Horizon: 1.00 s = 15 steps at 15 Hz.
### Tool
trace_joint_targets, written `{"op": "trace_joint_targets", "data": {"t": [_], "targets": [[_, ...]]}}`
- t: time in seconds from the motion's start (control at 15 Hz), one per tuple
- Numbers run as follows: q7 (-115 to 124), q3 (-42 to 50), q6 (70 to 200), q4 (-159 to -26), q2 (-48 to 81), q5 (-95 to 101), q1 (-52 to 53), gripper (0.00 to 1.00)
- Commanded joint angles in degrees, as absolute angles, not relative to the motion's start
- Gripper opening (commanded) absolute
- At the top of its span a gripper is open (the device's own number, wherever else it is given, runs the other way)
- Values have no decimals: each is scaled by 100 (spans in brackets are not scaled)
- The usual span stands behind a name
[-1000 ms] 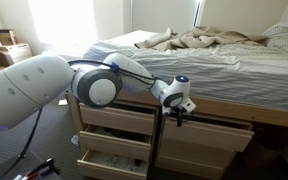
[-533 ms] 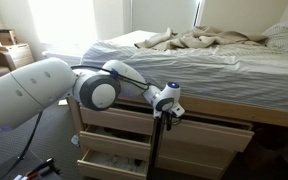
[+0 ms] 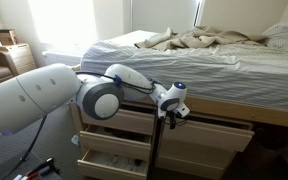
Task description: Close the top drawers
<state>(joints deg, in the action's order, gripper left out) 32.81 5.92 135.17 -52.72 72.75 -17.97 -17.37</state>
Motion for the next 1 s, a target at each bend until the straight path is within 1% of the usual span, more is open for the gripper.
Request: {"op": "trace_joint_targets", "data": {"t": [0.0,0.13,0.33,0.47,0.6,0.8,0.93], "targets": [[4141,787,13415,-3998,8151,-1777,-1717,100],[4773,855,13409,-3644,8446,-1774,-1628,100],[5306,654,13122,-3270,8586,-1848,-1457,100],[5639,485,13291,-3291,8520,-1639,-1308,100],[5471,452,13327,-3449,8397,-1561,-1263,100],[5425,515,13733,-3527,8399,-1436,-1146,100],[4945,500,13671,-3463,8406,-1429,-1556,100]]}}
